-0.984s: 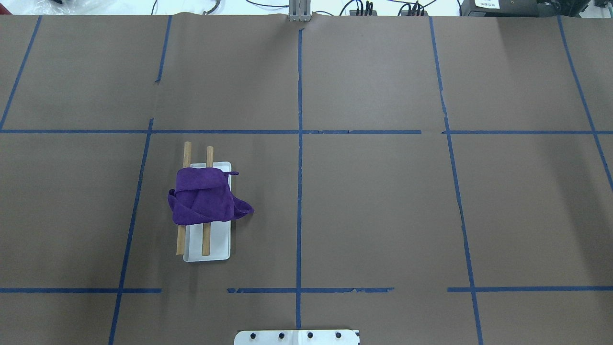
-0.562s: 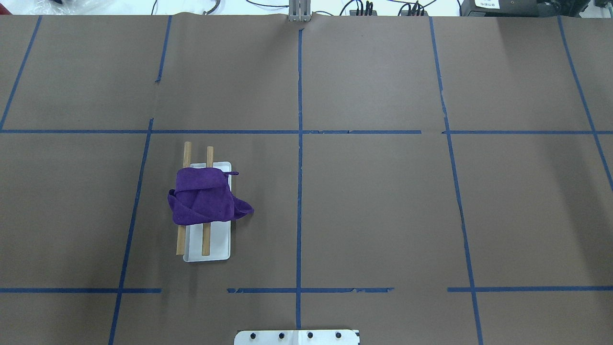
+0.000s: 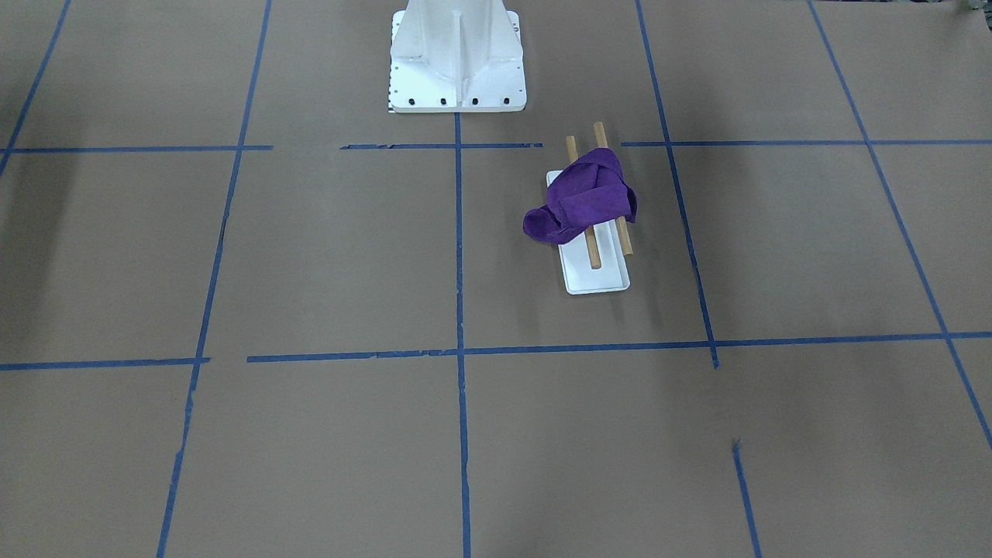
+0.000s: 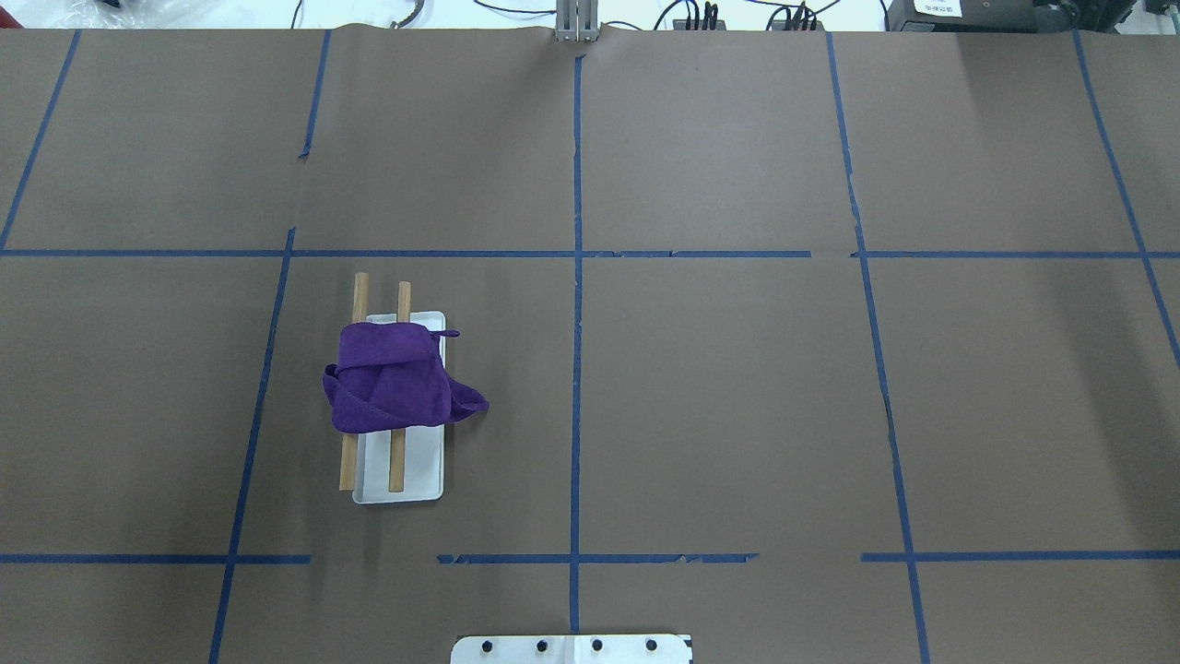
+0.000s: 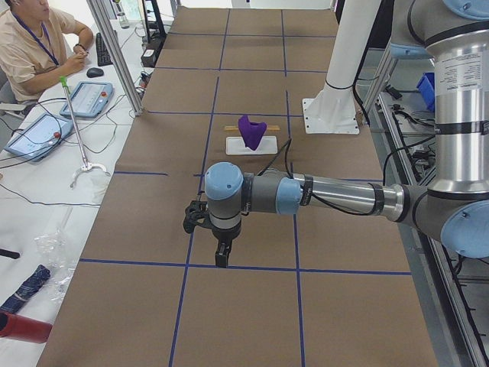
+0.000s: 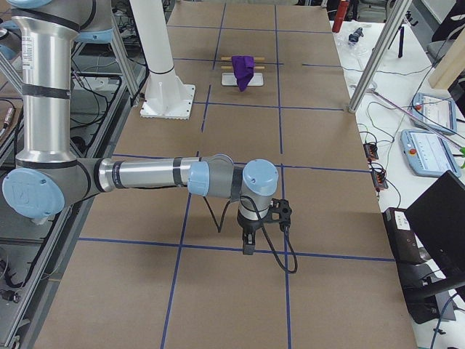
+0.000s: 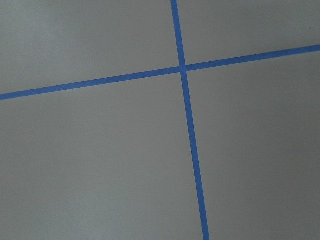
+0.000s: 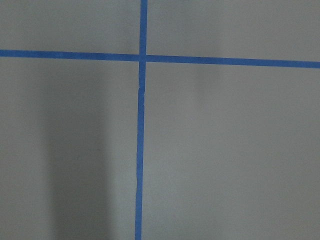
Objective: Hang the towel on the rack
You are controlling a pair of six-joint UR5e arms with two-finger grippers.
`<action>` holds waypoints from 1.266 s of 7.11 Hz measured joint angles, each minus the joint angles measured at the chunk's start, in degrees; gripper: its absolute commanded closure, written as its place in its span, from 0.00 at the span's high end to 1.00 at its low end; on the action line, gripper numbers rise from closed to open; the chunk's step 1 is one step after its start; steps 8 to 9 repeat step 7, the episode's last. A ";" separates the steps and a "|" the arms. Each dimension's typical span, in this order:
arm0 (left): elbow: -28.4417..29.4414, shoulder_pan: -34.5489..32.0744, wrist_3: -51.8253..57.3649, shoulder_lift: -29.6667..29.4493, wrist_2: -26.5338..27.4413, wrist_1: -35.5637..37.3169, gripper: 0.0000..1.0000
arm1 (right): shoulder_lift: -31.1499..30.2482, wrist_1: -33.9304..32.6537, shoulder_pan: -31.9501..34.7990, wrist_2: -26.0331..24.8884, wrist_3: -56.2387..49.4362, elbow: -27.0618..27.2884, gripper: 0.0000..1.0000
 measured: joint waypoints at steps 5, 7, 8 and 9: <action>-0.36 0.00 0.06 -0.06 -0.07 -0.07 1.00 | 0.00 0.00 0.00 0.00 0.02 0.02 1.00; -0.62 -0.01 0.06 -0.11 -0.07 -0.08 1.00 | 0.00 0.00 0.00 0.00 0.01 0.01 1.00; -0.62 -0.01 0.06 -0.11 -0.07 -0.08 1.00 | 0.00 0.00 0.00 0.00 0.01 0.01 1.00; -0.62 -0.01 0.06 -0.11 -0.07 -0.08 1.00 | 0.00 0.00 0.00 0.00 0.01 0.01 1.00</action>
